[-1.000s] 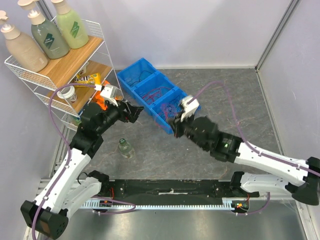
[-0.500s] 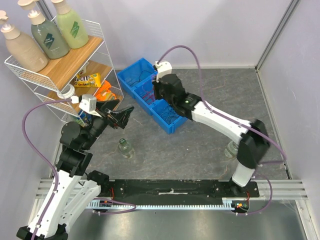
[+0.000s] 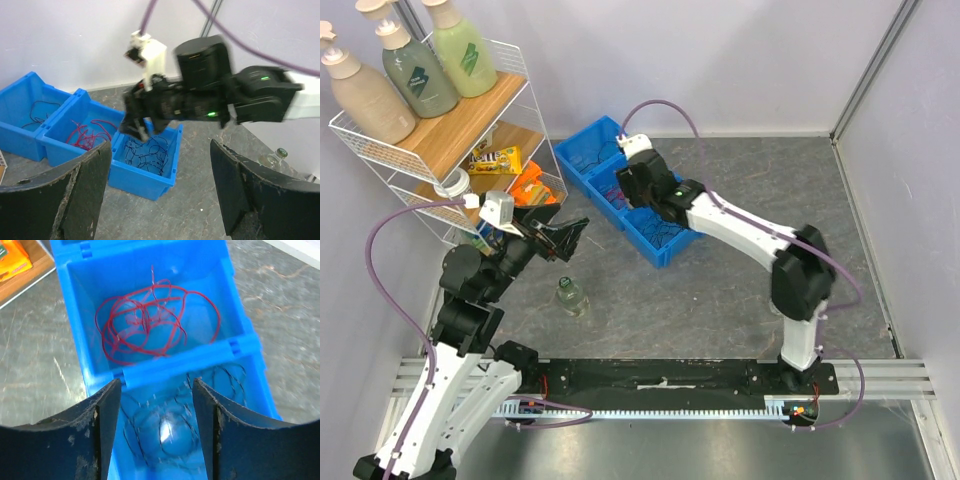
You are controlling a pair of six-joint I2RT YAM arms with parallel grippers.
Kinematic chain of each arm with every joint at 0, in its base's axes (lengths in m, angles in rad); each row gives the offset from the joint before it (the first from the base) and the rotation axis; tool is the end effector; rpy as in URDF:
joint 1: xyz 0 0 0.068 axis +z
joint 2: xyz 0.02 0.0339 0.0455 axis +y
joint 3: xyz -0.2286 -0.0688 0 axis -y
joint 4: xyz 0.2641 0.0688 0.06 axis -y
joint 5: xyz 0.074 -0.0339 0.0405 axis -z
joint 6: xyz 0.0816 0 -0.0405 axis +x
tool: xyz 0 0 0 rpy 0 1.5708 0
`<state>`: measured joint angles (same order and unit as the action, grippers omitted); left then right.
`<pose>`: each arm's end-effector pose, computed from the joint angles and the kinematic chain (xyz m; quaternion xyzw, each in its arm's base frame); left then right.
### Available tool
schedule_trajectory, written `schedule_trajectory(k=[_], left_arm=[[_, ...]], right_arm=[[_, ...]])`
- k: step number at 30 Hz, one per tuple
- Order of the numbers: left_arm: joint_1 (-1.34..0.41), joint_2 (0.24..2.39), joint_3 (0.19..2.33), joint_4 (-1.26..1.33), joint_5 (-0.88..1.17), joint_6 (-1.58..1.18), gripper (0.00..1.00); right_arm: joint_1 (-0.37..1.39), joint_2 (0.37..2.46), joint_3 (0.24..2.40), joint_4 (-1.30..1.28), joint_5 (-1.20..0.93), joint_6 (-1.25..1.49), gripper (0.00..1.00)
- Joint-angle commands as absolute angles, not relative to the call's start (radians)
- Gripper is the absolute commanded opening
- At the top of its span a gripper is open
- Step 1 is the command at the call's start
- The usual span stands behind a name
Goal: Untangle the cables
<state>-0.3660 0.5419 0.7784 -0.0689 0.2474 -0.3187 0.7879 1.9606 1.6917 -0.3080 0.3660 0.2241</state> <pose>0.1962 -0.0966 0.3772 0.1094 0.6381 -0.3295 0.6873 0.3757 0.3362 0.2307 -0.1571 0.8544 0.0873 0.4876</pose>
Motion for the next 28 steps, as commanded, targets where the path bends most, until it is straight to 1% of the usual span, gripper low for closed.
schedule_trajectory(k=[1,5,7,10,12,16,19,24,28], left_arm=[[-0.364,0.581,0.761,-0.037,0.299,-0.354,0.86],[-0.364,0.633,0.738,-0.003,0.340,-0.382,0.86],[-0.362,0.670,0.730,0.035,0.374,-0.400,0.86],[-0.365,0.742,0.732,0.060,0.435,-0.423,0.86],[-0.365,0.784,0.724,0.095,0.483,-0.449,0.86],[-0.365,0.833,0.698,0.260,0.584,-0.534,0.86],[-0.368,0.831,0.696,0.356,0.633,-0.586,0.86],[-0.367,0.769,0.742,0.423,0.704,-0.595,0.87],[-0.368,0.675,0.805,0.419,0.687,-0.528,0.91]], right_arm=[[0.788,1.648,1.521,-0.311,0.328,0.210,0.67],[0.788,1.363,1.237,-0.302,0.317,0.203,0.72],[0.790,1.225,1.130,-0.311,0.351,0.196,0.77],[0.788,1.039,1.036,-0.382,0.426,0.209,0.86],[0.788,0.918,1.006,-0.422,0.469,0.222,0.91],[0.788,0.749,0.989,-0.469,0.566,0.271,0.95],[0.787,0.672,1.020,-0.500,0.636,0.291,0.96],[0.788,0.580,1.061,-0.463,0.681,0.229,0.98],[0.788,0.505,1.085,-0.373,0.667,0.152,0.98]])
